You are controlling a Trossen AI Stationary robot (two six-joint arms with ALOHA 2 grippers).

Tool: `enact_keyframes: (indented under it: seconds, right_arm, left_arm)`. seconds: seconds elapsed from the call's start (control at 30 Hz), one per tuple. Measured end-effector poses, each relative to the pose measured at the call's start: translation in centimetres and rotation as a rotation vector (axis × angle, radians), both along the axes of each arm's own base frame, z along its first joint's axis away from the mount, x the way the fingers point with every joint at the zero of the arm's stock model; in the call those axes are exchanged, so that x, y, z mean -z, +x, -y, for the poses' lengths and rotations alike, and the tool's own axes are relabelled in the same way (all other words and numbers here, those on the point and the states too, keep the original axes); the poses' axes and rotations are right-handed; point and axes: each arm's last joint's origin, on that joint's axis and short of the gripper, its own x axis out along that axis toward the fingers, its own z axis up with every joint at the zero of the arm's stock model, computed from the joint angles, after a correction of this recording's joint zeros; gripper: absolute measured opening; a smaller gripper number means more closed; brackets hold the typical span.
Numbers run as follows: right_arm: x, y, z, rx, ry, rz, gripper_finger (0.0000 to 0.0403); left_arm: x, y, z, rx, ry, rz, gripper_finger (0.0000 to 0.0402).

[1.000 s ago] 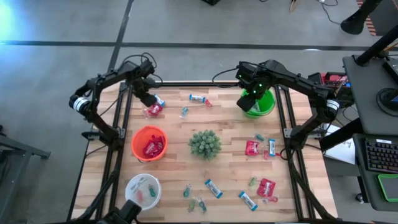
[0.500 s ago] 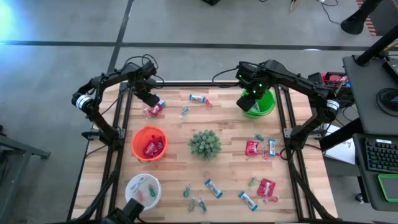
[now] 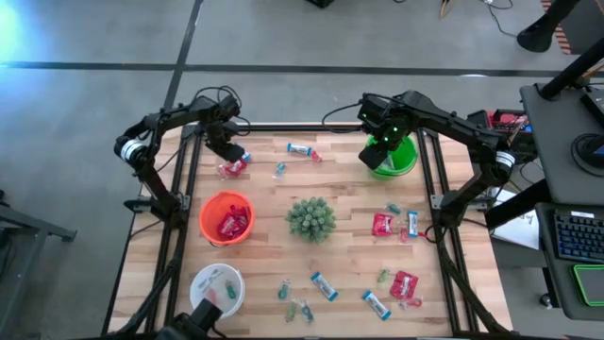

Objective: Sort candy
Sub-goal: Put the orange gummy into the white bucket

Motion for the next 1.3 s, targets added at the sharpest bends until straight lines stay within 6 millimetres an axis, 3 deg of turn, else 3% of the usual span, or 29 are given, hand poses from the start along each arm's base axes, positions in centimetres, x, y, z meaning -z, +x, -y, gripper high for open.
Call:
enact_keyframes:
  seconds: [0.47, 1.0, 1.3]
  right_arm:
    - [0.0, 0.1, -0.1, 0.005, 0.001, 0.001, 0.0146]
    - [0.0, 0.5, -0.9, -0.025, 0.007, 0.0, 0.0146]
    - [0.0, 0.7, -1.3, -0.041, 0.007, -0.001, 0.0146]
  left_arm:
    - [2.0, 0.4, -0.6, -0.011, -0.05, -0.016, 0.0139]
    - [2.2, 0.6, -1.0, -0.029, -0.018, 0.003, 0.0138]
    - [2.6, 0.4, -0.7, -0.027, -0.018, -0.023, 0.0077]
